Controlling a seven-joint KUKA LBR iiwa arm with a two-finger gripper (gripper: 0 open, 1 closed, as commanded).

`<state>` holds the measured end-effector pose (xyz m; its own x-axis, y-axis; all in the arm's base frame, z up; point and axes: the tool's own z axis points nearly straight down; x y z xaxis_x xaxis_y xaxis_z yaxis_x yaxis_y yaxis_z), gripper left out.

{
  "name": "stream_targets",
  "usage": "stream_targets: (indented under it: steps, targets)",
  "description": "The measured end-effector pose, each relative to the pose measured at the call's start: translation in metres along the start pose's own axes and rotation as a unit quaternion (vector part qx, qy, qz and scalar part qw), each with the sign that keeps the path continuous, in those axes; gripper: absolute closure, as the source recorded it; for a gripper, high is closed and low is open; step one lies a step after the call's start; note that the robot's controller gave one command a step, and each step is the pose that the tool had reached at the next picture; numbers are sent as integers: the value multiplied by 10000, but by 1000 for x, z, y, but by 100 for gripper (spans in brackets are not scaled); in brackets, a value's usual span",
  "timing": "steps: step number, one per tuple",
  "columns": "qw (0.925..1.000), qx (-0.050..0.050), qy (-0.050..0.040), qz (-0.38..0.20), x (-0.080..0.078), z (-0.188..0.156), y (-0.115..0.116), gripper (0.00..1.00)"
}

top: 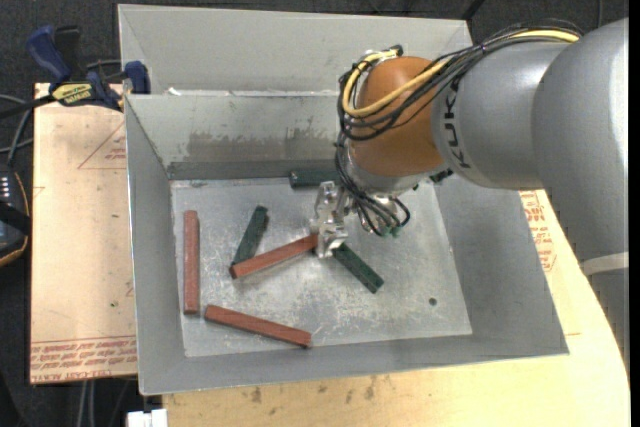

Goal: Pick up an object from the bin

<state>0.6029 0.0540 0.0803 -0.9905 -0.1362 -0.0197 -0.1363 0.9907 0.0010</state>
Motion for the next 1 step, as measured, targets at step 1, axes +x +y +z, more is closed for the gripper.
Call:
stream_targets:
  steps: [1]
  targets:
    - [10000, -1, 0, 1, 0, 0, 0, 100]
